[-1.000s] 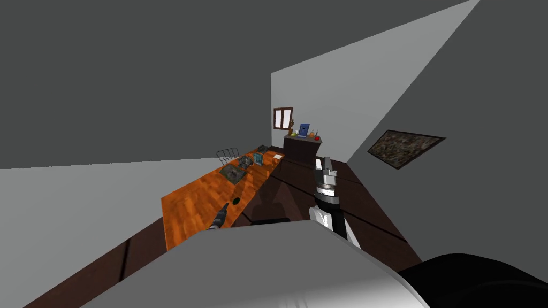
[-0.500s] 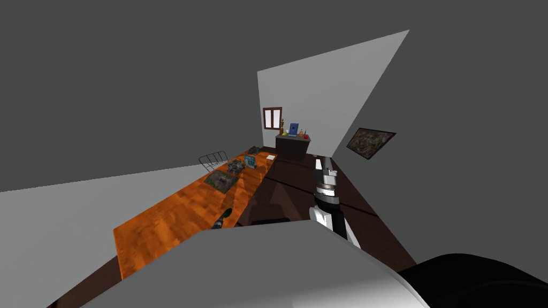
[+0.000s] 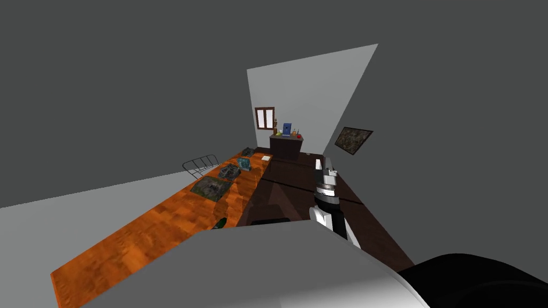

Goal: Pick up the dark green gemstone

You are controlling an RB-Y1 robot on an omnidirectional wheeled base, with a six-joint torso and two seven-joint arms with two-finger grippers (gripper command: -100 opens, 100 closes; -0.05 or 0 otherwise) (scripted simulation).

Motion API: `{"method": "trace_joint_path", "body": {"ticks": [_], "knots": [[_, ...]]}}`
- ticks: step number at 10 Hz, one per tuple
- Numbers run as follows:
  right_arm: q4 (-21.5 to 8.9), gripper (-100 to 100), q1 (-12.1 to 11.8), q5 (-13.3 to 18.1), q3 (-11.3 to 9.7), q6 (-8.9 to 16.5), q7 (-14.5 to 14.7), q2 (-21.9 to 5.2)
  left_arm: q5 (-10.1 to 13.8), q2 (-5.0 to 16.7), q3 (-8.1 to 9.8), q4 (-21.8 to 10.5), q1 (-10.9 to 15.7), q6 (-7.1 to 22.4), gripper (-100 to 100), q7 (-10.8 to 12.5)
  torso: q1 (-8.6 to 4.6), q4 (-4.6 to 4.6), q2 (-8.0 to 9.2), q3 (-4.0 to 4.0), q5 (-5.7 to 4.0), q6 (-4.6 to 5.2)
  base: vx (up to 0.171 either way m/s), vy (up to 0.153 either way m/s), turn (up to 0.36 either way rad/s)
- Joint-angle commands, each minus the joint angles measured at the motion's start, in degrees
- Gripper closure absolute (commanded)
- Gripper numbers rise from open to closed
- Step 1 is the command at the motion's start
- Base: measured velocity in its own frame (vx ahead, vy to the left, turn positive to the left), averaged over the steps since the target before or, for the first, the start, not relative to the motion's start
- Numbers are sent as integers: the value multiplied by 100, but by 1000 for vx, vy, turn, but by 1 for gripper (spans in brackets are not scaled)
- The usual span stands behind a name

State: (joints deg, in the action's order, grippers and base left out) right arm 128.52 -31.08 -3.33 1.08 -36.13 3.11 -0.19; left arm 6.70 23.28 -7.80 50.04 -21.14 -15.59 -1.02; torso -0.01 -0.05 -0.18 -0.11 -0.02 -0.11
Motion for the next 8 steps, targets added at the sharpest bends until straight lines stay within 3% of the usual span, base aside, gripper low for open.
{"method": "trace_joint_path", "body": {"ticks": [1, 6, 8], "knots": [[0, 0, 0, 0, 0, 0, 0, 0, 7, 23, -28, -158, 51, -70, -100, 27, 0, 0, 0, 0, 0, 0, 16, 8, 36], [0, 0, 0, 0, 0, 0, 0, 0, 74, 164, -269, -961, 134, 27, -100, 105, 2, -1, -8, -4, 0, 2, 58, 31, -236], [0, 0, 0, 0, 0, 0, 0, 0, 69, 148, -253, -948, 149, 30, -100, 96, 1, -2, -7, -4, 1, -1, 38, 24, -35]]}}
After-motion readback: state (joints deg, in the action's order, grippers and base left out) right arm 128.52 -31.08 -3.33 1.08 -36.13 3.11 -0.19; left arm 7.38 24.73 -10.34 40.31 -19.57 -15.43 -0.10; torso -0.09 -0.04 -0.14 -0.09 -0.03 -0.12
